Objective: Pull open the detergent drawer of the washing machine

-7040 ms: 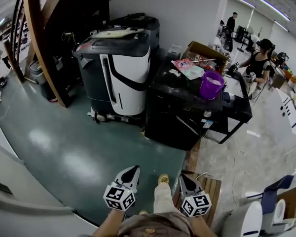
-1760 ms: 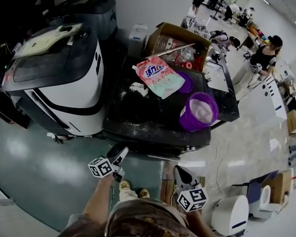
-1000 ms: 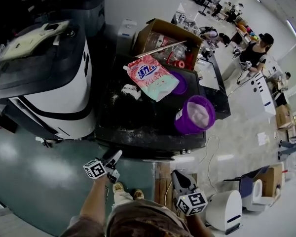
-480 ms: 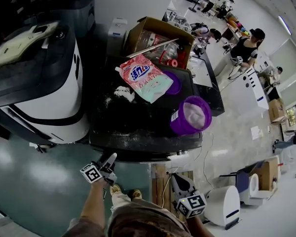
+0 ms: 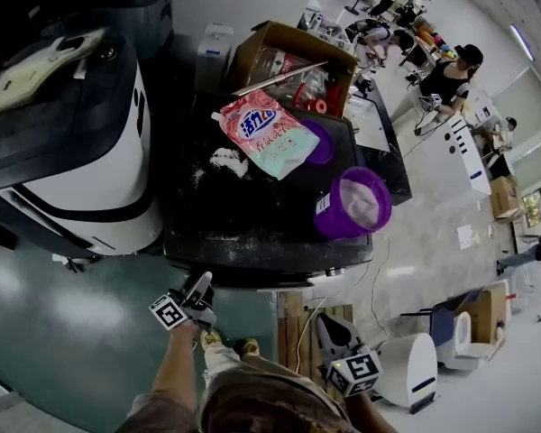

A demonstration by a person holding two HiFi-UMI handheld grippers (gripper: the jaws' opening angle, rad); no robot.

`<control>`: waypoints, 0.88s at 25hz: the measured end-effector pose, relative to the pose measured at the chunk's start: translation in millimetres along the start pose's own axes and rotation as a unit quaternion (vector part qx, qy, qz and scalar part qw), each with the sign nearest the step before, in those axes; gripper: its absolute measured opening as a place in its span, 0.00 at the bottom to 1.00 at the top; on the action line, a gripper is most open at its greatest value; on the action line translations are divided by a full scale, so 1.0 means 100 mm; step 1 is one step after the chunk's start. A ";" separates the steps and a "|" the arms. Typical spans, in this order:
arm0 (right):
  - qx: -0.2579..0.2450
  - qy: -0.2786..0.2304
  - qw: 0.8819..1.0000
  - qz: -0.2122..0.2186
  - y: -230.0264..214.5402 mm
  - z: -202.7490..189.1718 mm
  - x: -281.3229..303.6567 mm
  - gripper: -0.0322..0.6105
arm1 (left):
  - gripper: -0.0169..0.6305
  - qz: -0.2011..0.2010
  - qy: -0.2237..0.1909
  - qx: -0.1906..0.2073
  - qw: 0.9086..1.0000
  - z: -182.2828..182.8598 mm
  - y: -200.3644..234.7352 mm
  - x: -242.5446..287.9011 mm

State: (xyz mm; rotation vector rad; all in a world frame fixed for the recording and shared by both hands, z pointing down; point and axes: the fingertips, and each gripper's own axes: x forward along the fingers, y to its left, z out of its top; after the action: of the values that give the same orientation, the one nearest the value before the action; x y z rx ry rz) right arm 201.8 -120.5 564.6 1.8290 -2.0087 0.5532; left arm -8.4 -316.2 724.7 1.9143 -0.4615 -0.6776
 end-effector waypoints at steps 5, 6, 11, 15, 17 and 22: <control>-0.006 0.005 1.000 0.000 0.02 -0.03 -0.07 0.06 | 0.45 -0.035 -0.022 -0.022 0.999 0.01 -0.09 0.02; -0.008 0.007 1.000 0.000 0.02 -0.04 -0.08 0.06 | 0.45 -0.032 -0.023 -0.023 0.999 0.01 -0.07 0.00; -0.015 0.012 1.000 0.000 0.04 -0.07 -0.14 0.06 | 0.44 -0.054 -0.031 -0.027 0.998 0.01 -0.14 0.02; -0.019 0.014 1.000 0.006 0.07 -0.09 -0.17 0.06 | 0.43 -0.036 -0.036 -0.020 0.998 0.00 -0.09 -0.06; -0.018 0.014 1.000 0.006 0.08 -0.11 -0.19 0.06 | 0.43 -0.027 -0.035 -0.018 0.999 -0.02 -0.08 -0.12; -0.018 0.013 1.000 0.011 0.13 -0.14 -0.24 0.06 | 0.43 -0.027 -0.033 -0.018 0.999 -0.10 -0.12 -0.23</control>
State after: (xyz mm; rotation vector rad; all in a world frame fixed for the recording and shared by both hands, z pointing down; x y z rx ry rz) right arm 190.8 -91.8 563.5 1.7714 -2.0121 0.5400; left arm -19.2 -291.1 722.8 1.8806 -0.4376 -0.7807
